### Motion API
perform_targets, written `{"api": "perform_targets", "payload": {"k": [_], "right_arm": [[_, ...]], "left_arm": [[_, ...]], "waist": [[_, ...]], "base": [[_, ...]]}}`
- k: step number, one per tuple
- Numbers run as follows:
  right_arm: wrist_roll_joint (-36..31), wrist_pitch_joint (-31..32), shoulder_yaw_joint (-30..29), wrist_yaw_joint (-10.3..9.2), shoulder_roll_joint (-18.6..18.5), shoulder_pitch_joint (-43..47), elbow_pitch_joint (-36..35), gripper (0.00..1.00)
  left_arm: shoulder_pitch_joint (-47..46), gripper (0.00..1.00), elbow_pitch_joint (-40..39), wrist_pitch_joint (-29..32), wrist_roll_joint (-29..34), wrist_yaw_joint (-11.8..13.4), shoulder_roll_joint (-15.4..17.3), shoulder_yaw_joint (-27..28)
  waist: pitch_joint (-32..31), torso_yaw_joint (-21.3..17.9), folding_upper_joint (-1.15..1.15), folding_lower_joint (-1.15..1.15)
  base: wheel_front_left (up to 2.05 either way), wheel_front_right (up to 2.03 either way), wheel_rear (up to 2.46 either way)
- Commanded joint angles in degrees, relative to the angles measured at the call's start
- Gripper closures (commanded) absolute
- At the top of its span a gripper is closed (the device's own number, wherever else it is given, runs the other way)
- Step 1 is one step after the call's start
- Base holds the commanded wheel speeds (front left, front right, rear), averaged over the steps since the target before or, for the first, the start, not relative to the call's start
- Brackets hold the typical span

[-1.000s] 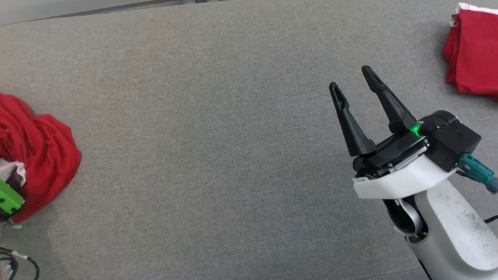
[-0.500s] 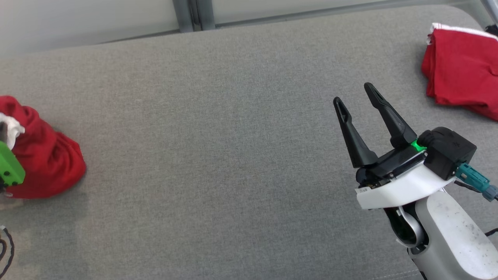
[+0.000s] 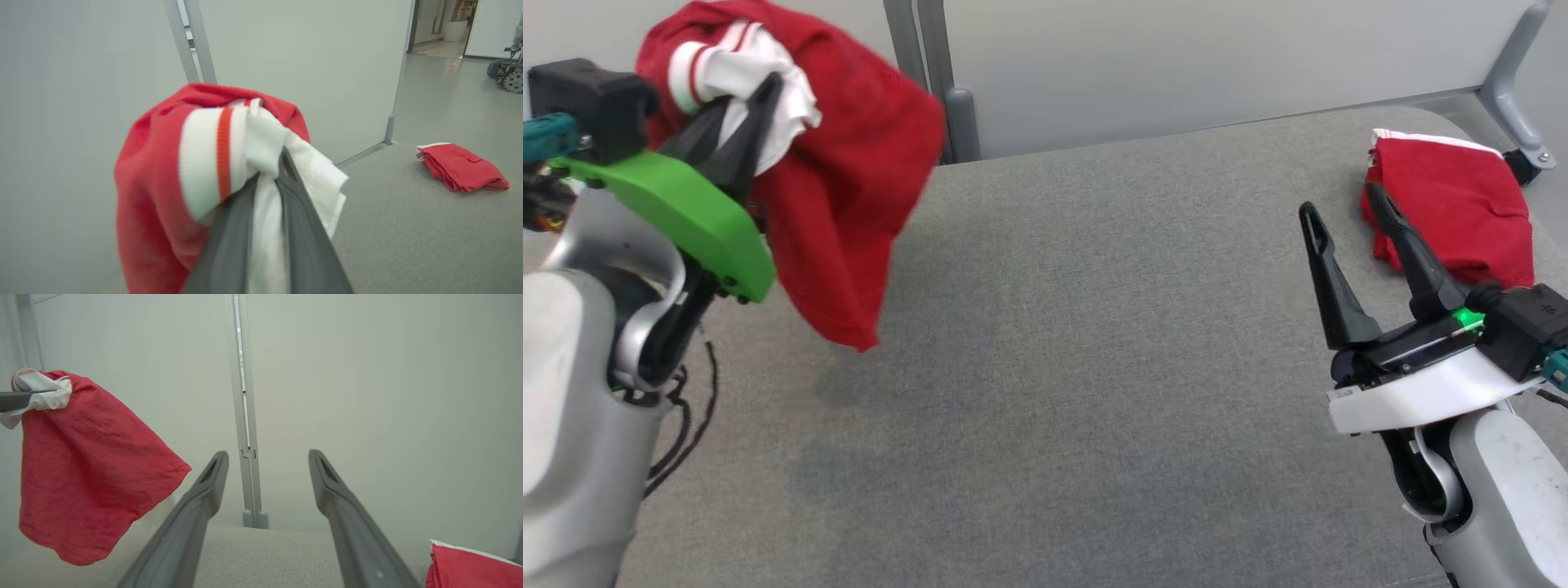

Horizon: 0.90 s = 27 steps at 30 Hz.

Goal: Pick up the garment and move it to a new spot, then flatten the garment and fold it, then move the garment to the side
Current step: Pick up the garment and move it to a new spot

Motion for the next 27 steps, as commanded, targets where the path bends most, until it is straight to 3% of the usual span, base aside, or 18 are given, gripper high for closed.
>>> {"api": "perform_targets", "payload": {"k": [1, 8, 15, 16, 17, 18, 23, 27], "right_arm": [[-0.41, -0.14, -0.82, -0.06, -0.12, 1.31, -0.01, 0.00], [-0.19, -0.14, -2.89, -0.06, 0.75, 3.08, 0.76, 0.00], [0.63, -0.14, -2.12, -0.06, 2.05, 1.78, 1.59, 0.00], [0.62, -0.14, -1.79, -0.06, 2.07, 1.62, 1.84, 0.00], [0.66, -0.14, -1.44, -0.06, 2.05, 1.42, 2.09, 0.00], [0.71, -0.14, -1.29, -0.06, 2.00, 1.33, 2.27, 0.00], [1.01, -0.14, -0.78, -0.06, 1.80, 1.01, 3.44, 0.00], [1.11, -0.14, -0.60, -0.06, 1.80, 1.58, 4.14, 0.00]], "left_arm": [[0.73, 1.00, -2.11, 0.66, -0.35, 0.72, -1.55, -0.96], [7.07, 1.00, -4.89, -1.59, 0.18, 2.95, -7.77, -6.15], [12.21, 1.00, 11.56, -13.46, 5.63, 2.59, -14.52, -13.03], [12.23, 0.82, 14.15, -15.00, 6.43, 2.27, -15.43, -14.04], [11.95, 0.25, 17.44, -16.86, 7.54, 1.90, -16.39, -15.36], [11.89, 0.00, 19.91, -18.17, 7.63, 1.51, -17.36, -16.26], [10.02, 0.00, 28.77, -24.61, 6.77, 0.32, -20.89, -18.59], [9.05, 0.00, 30.98, -27.62, 7.23, -0.03, -20.38, -19.26]], "waist": [[-1.27, -1.99, 0.00, 0.00], [0.35, -4.10, 0.00, 0.00], [3.66, -5.48, 0.00, 0.00], [3.93, -5.54, 0.00, 0.00], [4.21, -5.60, 0.00, 0.00], [4.36, -5.62, 0.00, 0.00], [4.16, -4.73, 0.00, 0.00], [2.87, -3.55, 0.00, 0.00]], "base": [[0.00, 0.00, 0.00], [0.00, 0.00, 0.00], [0.00, 0.00, 0.00], [0.00, 0.00, 0.00], [0.00, 0.00, 0.00], [0.00, 0.00, 0.00], [0.00, 0.00, 0.00], [0.00, 0.00, 0.00]]}}
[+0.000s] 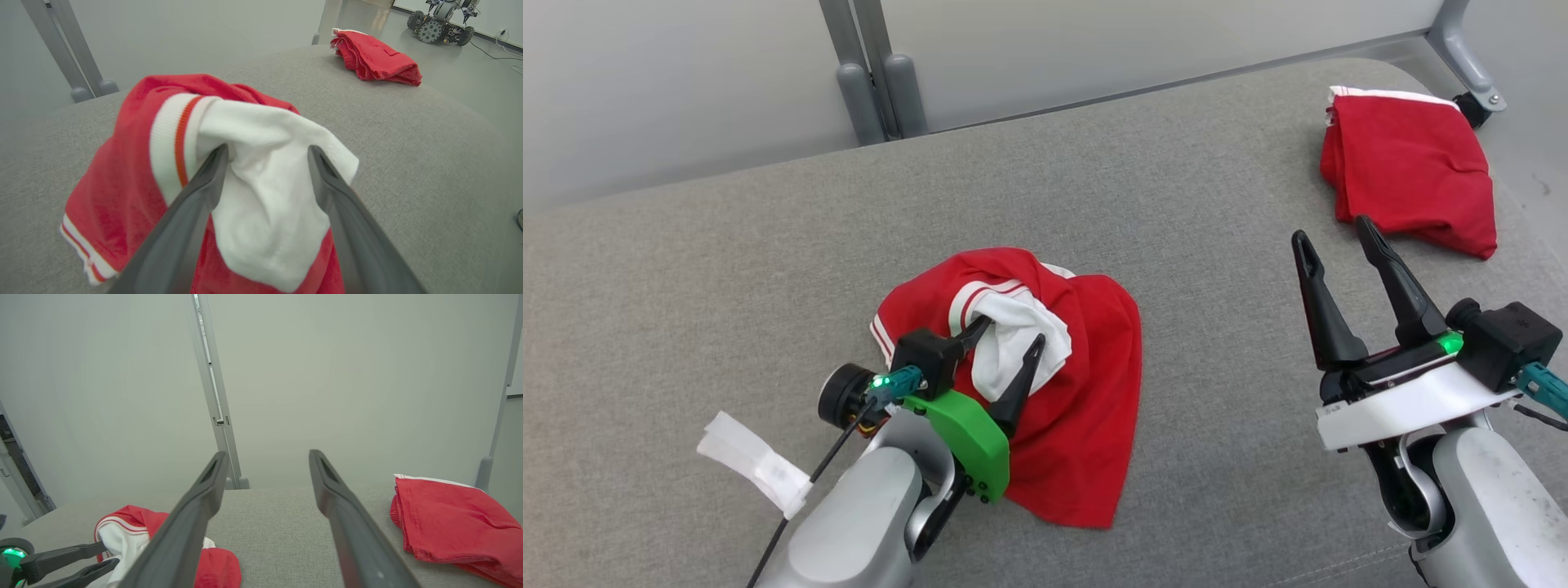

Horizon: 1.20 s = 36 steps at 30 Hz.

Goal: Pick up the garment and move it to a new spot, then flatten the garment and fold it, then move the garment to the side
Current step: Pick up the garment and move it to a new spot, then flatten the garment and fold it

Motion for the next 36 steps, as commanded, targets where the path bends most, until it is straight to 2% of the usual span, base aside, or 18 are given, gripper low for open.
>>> {"api": "perform_targets", "payload": {"k": [1, 5, 9, 11, 12, 14, 16, 19, 22, 26, 36], "right_arm": [[0.36, -0.14, 0.02, -0.06, -0.04, 0.29, 0.21, 0.00], [0.27, -0.14, -1.06, -0.06, -0.79, 1.70, -0.03, 0.00], [0.04, -0.14, -2.46, -0.06, -1.44, 3.13, -0.16, 0.00], [-0.11, -0.14, -2.93, -0.06, -1.42, 4.01, -0.35, 0.00], [0.01, -0.14, -2.71, -0.06, -1.16, 4.51, -0.29, 0.00], [0.13, -0.14, -2.43, -0.06, -1.02, 4.73, -0.20, 0.00], [0.55, -0.14, -2.56, -0.06, -0.84, 5.37, -0.14, 0.00], [1.04, -0.14, -2.51, -0.06, -0.57, 6.49, 0.79, 0.00], [1.87, -0.14, -2.47, -0.06, 0.11, 7.86, 1.97, 0.00], [2.45, -0.14, -2.23, -0.06, 0.18, 8.91, 3.52, 0.00], [2.14, -0.14, 0.49, -0.05, -1.38, 6.03, 4.05, 0.00]], "left_arm": [[-0.63, 0.00, 0.04, -0.57, 1.29, 0.15, 1.22, -0.49], [1.52, 0.00, -5.49, -2.09, 2.20, 1.90, 3.36, -0.06], [4.36, 0.00, -13.80, -1.62, 0.94, 5.70, 7.93, 3.27], [6.67, 0.00, -18.68, -1.37, 0.09, 8.01, 10.34, 6.04], [9.08, 0.00, -22.30, -1.60, -1.97, 9.98, 12.50, 9.22], [12.03, 0.00, -24.95, -2.64, -2.99, 12.73, 14.61, 12.81], [15.77, 0.00, -26.72, -3.94, -4.40, 15.04, 15.41, 15.91], [20.93, 0.00, -27.46, -5.51, -5.78, 17.08, 15.92, 19.89], [26.25, 0.00, -27.30, -6.24, -5.72, 17.35, 14.90, 23.02], [29.41, 0.00, -27.04, -6.32, -3.64, 15.57, 11.95, 25.58], [26.72, 0.00, -25.80, -6.35, 1.90, 11.92, 8.29, 27.20]], "waist": [[-1.29, 1.00, 0.00, 0.00], [-2.91, 2.55, 0.00, 0.00], [-4.46, 4.13, 0.00, 0.00], [-5.03, 4.93, 0.00, 0.00], [-5.17, 5.60, 0.00, 0.00], [-5.17, 5.78, 0.00, 0.00], [-5.07, 5.98, 0.00, 0.00], [-4.91, 6.35, 0.00, 0.00], [-4.80, 6.61, 0.00, 0.00], [-4.55, 7.53, 0.00, 0.00], [-4.25, 8.87, 0.00, 0.00]], "base": [[0.00, 0.00, 0.00], [0.00, 0.00, 0.00], [0.00, 0.00, 0.00], [0.00, 0.00, 0.00], [0.00, 0.00, 0.00], [0.00, 0.00, 0.00], [0.00, 0.00, 0.00], [0.00, 0.00, 0.00], [0.00, 0.00, 0.00], [0.00, 0.00, 0.00], [0.00, 0.00, 0.00]]}}
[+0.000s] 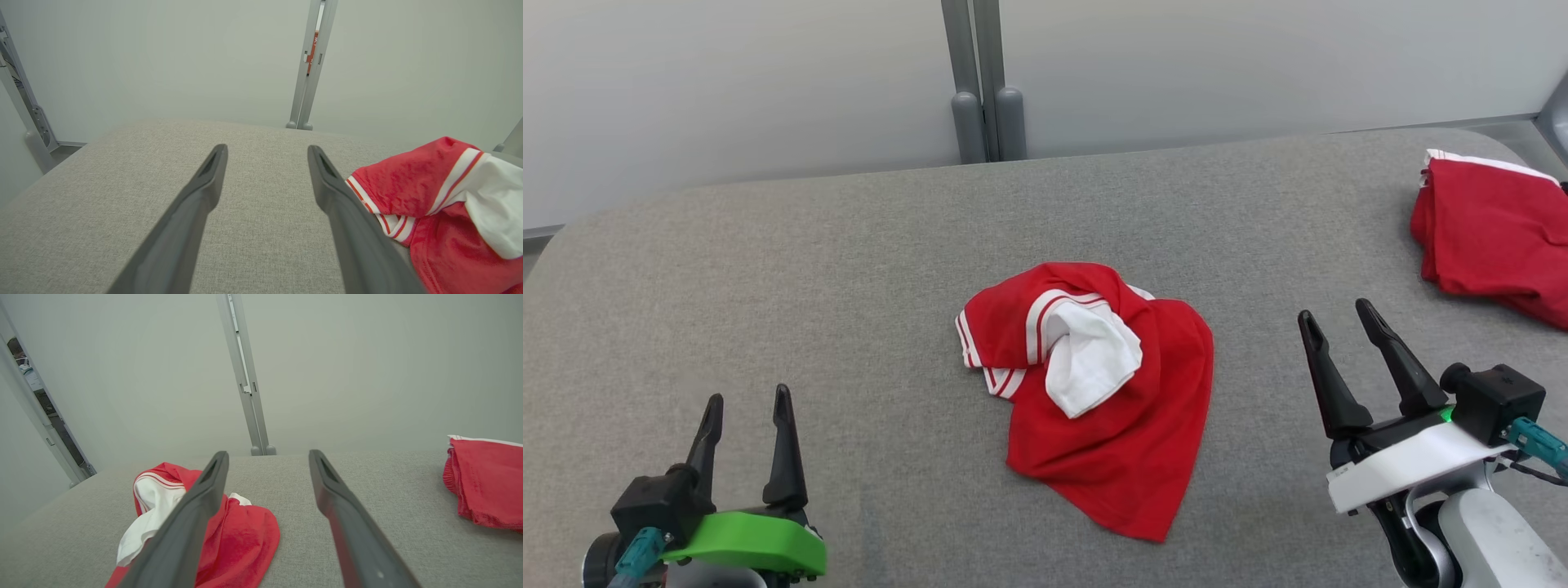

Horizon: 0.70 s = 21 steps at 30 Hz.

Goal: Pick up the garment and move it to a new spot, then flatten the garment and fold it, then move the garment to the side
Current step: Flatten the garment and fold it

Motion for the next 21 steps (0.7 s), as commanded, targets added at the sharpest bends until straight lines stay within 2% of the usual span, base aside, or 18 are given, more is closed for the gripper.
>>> {"api": "perform_targets", "payload": {"k": [1, 5, 9, 15, 18, 21], "right_arm": [[-0.23, -0.14, 0.32, -0.04, -0.22, -0.65, 0.22, 0.00], [1.95, -0.14, 2.50, -0.04, -0.64, -2.77, 1.15, 0.00], [4.63, 2.41, 8.40, -0.04, -2.44, -8.62, 3.25, 0.00], [7.68, 13.11, 20.20, -0.04, -3.74, -21.69, 8.30, 0.00], [7.79, 20.70, 24.04, -0.05, -3.07, -26.69, 14.51, 0.00], [9.08, 28.60, 25.40, -0.04, -1.18, -28.91, 21.12, 0.00]], "left_arm": [[-0.52, 0.00, 0.30, -0.27, 0.98, -0.40, -0.69, 0.31], [0.23, 0.00, 1.20, -0.27, 1.29, -1.36, -1.88, 1.05], [-0.30, 0.00, 2.13, -0.25, 2.17, -2.18, -2.57, 1.15], [-1.62, 0.00, 3.73, -0.24, 2.57, -3.31, -4.32, 0.42], [-2.34, 0.00, 5.72, -0.24, 2.43, -4.05, -5.03, -0.51], [-2.66, 0.00, 7.40, -0.15, 2.25, -4.50, -5.57, -1.25]], "waist": [[0.06, 0.23, 0.00, 0.00], [-0.01, 1.42, 0.00, 0.00], [-0.22, 3.64, 0.00, 0.00], [-0.01, 9.60, 0.00, 0.00], [-0.06, 12.84, 0.00, 0.00], [-0.55, 15.72, 0.00, 0.00]], "base": [[0.00, 0.00, 0.00], [0.00, 0.00, 0.00], [0.00, 0.00, 0.00], [0.00, 0.00, 0.00], [0.00, 0.00, 0.00], [0.00, 0.00, 0.00]]}}
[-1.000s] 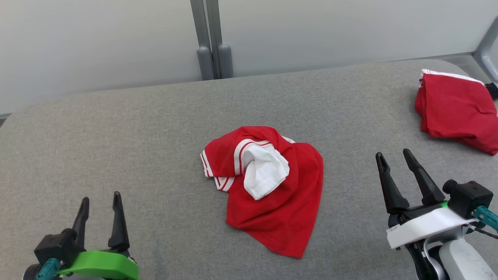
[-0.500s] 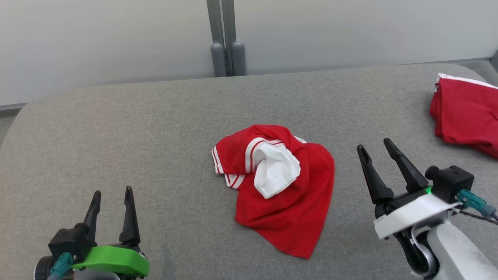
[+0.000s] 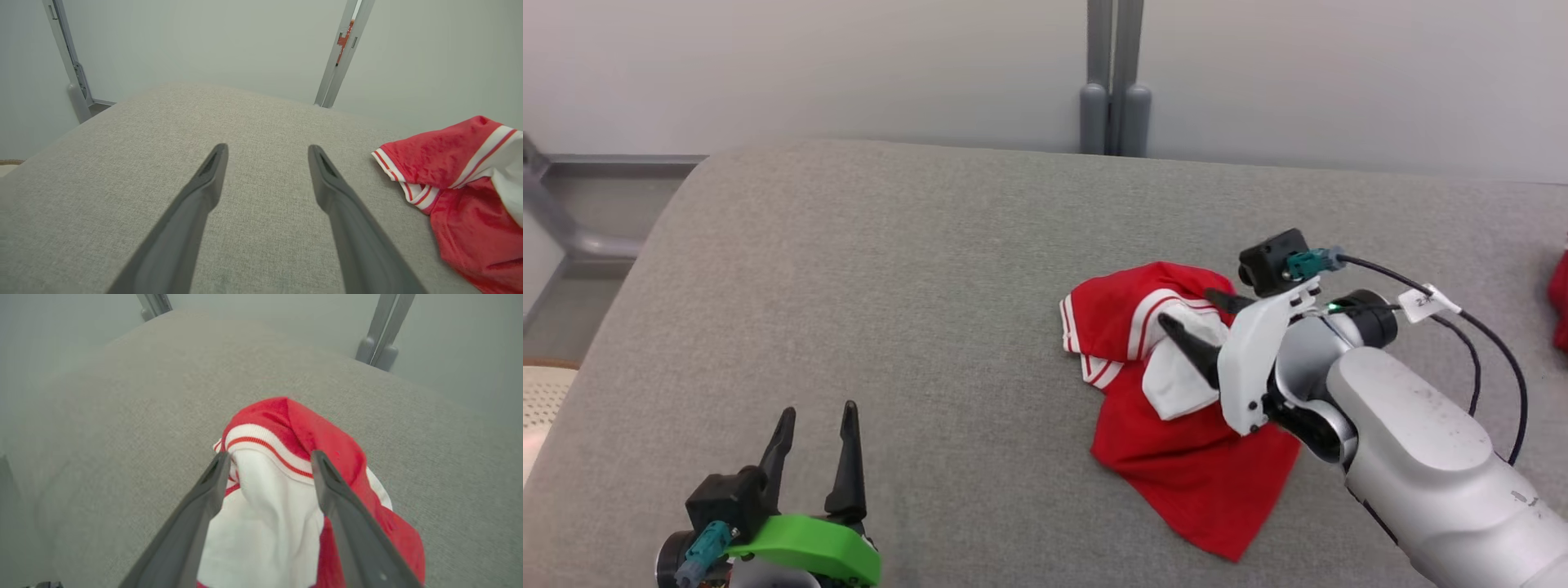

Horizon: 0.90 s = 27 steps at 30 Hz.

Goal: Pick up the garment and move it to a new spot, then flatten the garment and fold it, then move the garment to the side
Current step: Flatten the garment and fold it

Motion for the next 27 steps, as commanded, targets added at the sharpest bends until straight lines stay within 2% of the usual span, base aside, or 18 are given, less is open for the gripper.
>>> {"api": "perform_targets", "payload": {"k": [1, 4, 7, 8, 9, 10, 11, 19, 23, 27], "right_arm": [[-0.18, 1.13, -0.03, -0.01, 0.48, -1.23, 1.79, 0.00], [-0.66, 4.01, -0.55, -0.02, 2.17, -1.66, 7.50, 0.00], [-2.18, 4.25, -1.46, -0.03, 3.23, -2.13, 11.94, 0.00], [-2.48, 3.95, -1.67, -0.02, 3.62, -2.16, 12.96, 0.11], [-2.72, 3.39, -1.89, -0.02, 3.92, -2.34, 13.58, 0.34], [-3.30, 2.52, -2.11, -0.02, 4.01, -2.64, 14.34, 0.70], [-3.59, 1.89, -2.24, -0.03, 4.13, -2.83, 14.91, 0.99], [-3.25, -7.11, -4.05, -0.02, 6.69, -6.53, 14.47, 1.00], [-1.29, -11.00, -7.58, -0.02, 6.31, -9.74, 12.40, 1.00], [0.81, -13.58, -12.68, -0.02, 3.95, -11.34, 8.98, 1.00]], "left_arm": [[-0.85, 0.00, 0.68, -0.11, -0.19, -0.32, -0.19, -0.12], [-0.87, 0.00, 1.92, -0.13, -0.52, -0.64, -0.59, -0.39], [-1.02, 0.00, 2.86, -0.15, -0.90, -1.02, -0.75, -0.31], [-1.14, 0.00, 3.02, -0.16, -0.93, -1.09, -0.83, -0.19], [-1.25, 0.00, 3.13, -0.16, -0.98, -1.11, -0.90, -0.10], [-1.38, 0.00, 3.23, -0.17, -1.05, -1.15, -0.97, 0.06], [-1.39, 0.00, 3.31, -0.18, -1.11, -1.17, -1.02, 0.21], [-0.84, 0.00, 4.22, -0.20, -1.05, -1.14, -0.93, 1.03], [-1.32, 0.00, 3.94, -0.20, -0.57, -1.42, -0.48, 1.04], [-1.23, 0.00, 3.47, -0.20, -0.62, -1.27, -0.20, 1.32]], "waist": [[-0.54, 5.31, 0.00, 0.00], [-0.69, 7.26, 0.00, 0.00], [-0.44, 8.37, 0.00, 0.00], [-0.30, 8.62, 0.00, 0.00], [-0.18, 8.75, 0.00, 0.00], [-0.06, 8.81, 0.00, 0.00], [0.08, 8.79, 0.00, 0.00], [-0.34, 6.60, 0.00, 0.00], [-0.02, 3.99, 0.00, 0.00], [0.74, 0.39, 0.00, 0.00]], "base": [[0.00, 0.00, 0.00], [0.00, 0.00, 0.00], [0.00, 0.00, 0.00], [0.00, 0.00, 0.00], [0.00, 0.00, 0.00], [0.00, 0.00, 0.00], [0.00, 0.00, 0.00], [0.00, 0.00, 0.00], [0.00, 0.00, 0.00], [0.00, 0.00, 0.00]]}}
